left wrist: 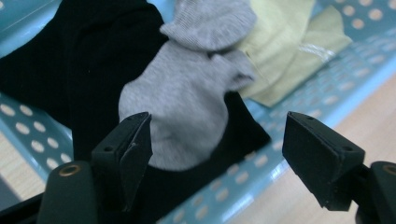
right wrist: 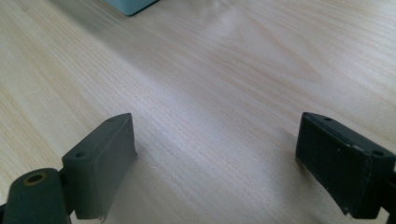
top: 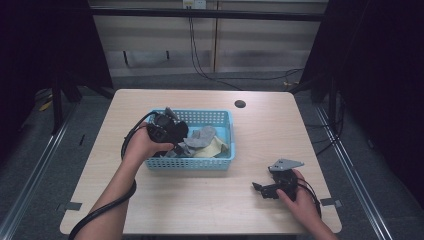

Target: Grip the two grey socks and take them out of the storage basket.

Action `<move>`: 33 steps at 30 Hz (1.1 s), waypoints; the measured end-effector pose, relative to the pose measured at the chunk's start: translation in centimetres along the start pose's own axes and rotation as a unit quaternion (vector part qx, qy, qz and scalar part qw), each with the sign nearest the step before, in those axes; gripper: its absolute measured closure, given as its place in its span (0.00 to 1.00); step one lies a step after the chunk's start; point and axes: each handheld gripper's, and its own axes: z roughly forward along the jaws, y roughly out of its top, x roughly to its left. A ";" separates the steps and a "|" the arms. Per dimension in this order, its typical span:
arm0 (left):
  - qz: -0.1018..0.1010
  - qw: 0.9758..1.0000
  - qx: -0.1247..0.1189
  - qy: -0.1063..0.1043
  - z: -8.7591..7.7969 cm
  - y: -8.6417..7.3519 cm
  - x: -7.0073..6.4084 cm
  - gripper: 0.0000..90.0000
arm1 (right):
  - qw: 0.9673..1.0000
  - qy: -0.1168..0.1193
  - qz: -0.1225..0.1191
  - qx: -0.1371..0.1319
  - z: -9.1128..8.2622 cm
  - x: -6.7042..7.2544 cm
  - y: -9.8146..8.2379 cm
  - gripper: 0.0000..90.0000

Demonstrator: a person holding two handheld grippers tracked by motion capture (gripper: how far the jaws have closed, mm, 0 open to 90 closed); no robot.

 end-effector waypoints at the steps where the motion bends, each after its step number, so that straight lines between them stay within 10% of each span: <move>1: -0.005 1.000 0.005 -0.001 0.4 0.3 0.2 0.28 | 1.000 -0.001 0.000 0.001 0.0 0.0 0.0 0.13; 9: -0.016 1.000 0.019 0.012 2.0 1.1 0.9 0.37 | 1.000 0.000 0.000 0.000 0.0 0.0 0.0 0.13; 16: -0.016 0.998 0.051 0.016 3.0 1.3 1.6 0.63 | 1.000 0.001 0.000 0.000 0.0 0.0 0.0 0.13; 20: -0.014 0.997 0.077 0.017 2.7 1.7 1.3 0.96 | 1.000 0.001 -0.001 0.001 0.0 0.0 0.0 0.13; 33: -0.008 0.998 0.062 0.021 -1.0 2.7 1.0 0.98 | 1.000 0.001 0.000 0.000 0.0 0.0 0.0 0.13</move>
